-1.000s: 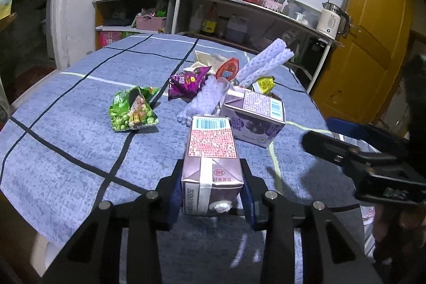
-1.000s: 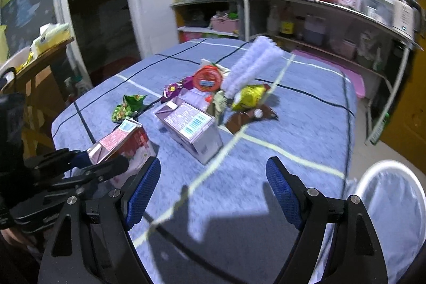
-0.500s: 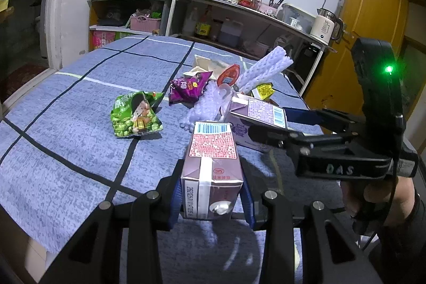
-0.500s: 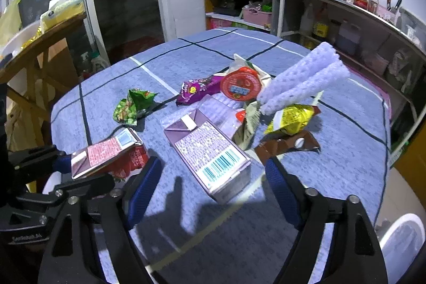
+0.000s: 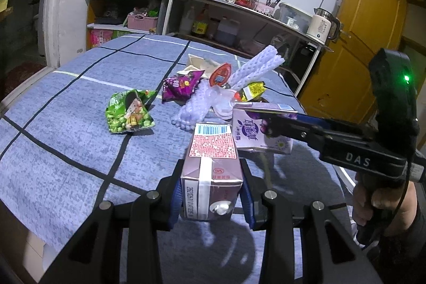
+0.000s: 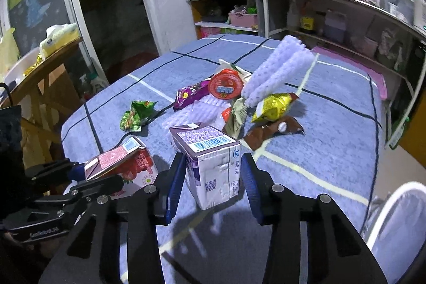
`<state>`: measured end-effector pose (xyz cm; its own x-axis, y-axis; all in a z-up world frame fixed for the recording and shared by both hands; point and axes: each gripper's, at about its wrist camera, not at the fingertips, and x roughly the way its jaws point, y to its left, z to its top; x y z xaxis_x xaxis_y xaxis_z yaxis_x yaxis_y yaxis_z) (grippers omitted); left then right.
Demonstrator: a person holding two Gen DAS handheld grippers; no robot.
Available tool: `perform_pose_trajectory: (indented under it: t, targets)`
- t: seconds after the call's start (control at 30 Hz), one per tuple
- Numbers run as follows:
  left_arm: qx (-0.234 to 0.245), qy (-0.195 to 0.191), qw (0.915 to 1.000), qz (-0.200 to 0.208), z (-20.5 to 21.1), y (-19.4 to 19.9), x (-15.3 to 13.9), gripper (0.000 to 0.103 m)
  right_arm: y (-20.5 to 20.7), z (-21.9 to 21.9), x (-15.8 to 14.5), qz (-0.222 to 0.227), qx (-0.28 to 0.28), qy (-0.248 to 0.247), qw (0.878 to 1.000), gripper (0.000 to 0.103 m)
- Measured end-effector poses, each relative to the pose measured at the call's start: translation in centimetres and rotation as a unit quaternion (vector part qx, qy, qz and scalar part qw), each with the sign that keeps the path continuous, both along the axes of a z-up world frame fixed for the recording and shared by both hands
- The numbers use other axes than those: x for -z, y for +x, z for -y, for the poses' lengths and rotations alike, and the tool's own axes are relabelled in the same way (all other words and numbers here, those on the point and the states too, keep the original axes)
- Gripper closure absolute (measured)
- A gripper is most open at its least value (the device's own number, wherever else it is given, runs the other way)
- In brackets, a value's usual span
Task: Collect trash
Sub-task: 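Carry both cartons over the bin and open both grippers to drop them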
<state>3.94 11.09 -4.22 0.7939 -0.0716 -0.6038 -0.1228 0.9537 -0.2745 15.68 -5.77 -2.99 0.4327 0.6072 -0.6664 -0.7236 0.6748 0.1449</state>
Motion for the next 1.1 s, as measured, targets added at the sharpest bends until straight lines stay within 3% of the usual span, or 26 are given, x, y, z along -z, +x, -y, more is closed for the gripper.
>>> perform_pose_trajectory:
  t: [0.27,0.57,1.1]
  targets:
    - [0.022,0.013,0.9996,0.006,2.3,0.2,-1.4,0.064,-1.6,4.2,-0.9,0.001,0.036,0.026,0.999,0.059]
    - [0.083,0.025,0.9961,0.017,7.1,2.4,-3.2,0.064,-2.6,11.8,-2.1,0.014,0.123,0.041,0.991,0.059]
    - [0.229,0.026,0.9726,0.028,19.1,7.7,-5.2,0.064,-2.8,25.6,-1.2,0.007,0.295,0.023,0.955,0.059]
